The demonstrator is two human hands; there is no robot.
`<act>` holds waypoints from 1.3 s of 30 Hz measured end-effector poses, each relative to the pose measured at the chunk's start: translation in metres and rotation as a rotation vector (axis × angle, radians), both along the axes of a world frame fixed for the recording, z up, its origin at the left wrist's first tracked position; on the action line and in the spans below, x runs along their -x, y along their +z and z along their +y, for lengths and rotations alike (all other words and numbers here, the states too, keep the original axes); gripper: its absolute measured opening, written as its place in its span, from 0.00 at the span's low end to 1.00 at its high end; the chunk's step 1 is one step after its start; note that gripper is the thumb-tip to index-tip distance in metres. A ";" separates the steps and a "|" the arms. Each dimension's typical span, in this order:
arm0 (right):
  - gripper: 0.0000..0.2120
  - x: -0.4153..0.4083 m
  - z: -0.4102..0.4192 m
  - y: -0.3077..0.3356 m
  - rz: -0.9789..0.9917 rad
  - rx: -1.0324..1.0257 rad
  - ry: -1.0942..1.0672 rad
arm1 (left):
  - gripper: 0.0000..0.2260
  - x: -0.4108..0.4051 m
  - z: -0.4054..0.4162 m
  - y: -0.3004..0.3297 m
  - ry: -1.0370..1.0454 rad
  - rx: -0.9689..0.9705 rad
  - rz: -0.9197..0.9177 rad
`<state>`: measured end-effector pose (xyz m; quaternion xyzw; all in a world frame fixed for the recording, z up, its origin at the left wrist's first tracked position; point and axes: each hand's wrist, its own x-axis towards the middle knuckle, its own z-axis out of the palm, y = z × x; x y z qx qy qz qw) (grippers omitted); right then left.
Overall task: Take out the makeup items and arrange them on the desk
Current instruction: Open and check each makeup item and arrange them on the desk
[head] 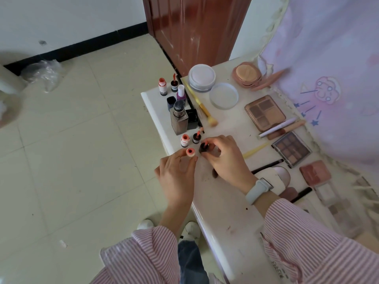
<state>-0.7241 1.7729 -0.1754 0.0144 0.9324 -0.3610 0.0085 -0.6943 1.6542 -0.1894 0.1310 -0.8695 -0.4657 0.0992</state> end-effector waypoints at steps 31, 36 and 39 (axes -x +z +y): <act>0.33 0.052 0.103 0.009 -0.099 -0.535 -0.388 | 0.39 -0.023 -0.004 -0.021 -0.138 0.216 -0.213; 0.30 0.028 0.101 0.022 0.027 -0.291 -0.244 | 0.34 -0.027 -0.013 -0.008 -0.101 0.137 -0.162; 0.35 -0.002 0.091 0.036 0.149 -0.035 -0.069 | 0.20 -0.031 -0.014 0.008 -0.095 0.134 0.081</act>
